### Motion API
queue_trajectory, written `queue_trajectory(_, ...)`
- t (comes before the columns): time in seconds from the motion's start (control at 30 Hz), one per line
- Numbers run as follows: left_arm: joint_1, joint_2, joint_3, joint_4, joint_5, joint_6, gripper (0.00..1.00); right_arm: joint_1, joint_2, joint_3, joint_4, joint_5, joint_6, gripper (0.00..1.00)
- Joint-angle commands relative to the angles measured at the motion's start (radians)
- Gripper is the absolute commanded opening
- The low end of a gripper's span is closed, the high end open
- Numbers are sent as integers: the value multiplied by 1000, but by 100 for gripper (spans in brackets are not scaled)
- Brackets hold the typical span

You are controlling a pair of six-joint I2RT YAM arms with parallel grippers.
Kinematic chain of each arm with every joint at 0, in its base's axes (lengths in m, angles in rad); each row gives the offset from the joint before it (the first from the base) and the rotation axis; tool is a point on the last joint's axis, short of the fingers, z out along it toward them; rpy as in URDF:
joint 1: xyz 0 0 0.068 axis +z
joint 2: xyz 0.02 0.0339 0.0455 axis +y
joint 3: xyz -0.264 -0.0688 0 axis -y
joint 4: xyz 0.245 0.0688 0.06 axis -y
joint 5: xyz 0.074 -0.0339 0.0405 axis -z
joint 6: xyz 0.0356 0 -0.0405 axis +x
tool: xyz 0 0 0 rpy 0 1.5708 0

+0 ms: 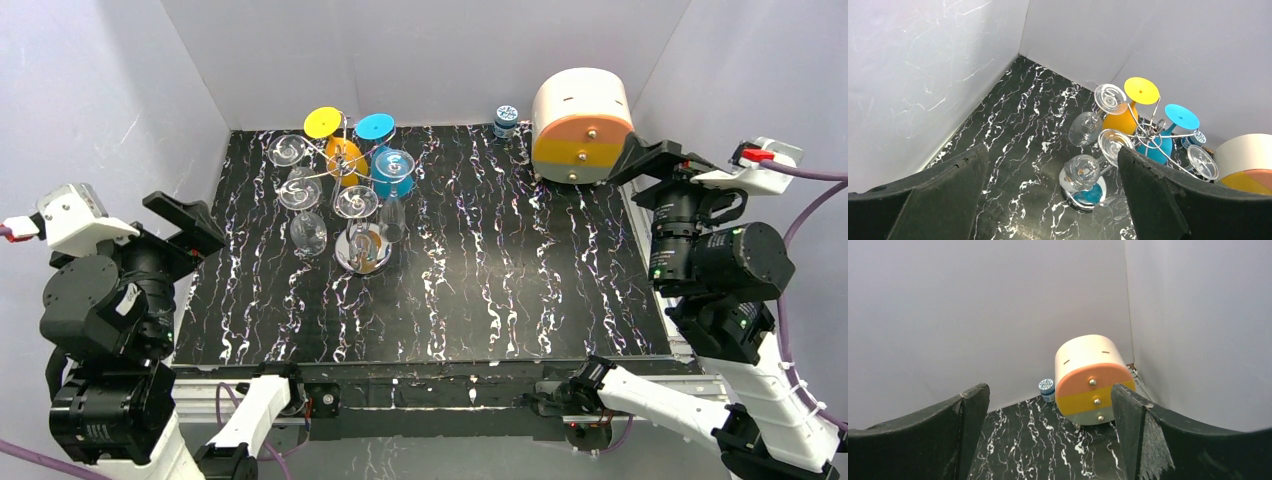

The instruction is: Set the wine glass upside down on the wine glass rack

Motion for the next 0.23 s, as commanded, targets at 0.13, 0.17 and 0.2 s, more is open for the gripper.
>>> queue_trajectory(0.13, 3, -3, 7, -47, -53, 19, 98, -2, -5, 49, 148, 13, -129, 99)
queue_trajectory(0.17, 3, -4, 2, -40, -55, 14, 98, -2, -6, 47, 149, 12, -132, 99)
queue_trajectory(0.2, 3, -4, 1, -36, -55, 11, 98, -2, -9, 41, 159, 10, -132, 99)
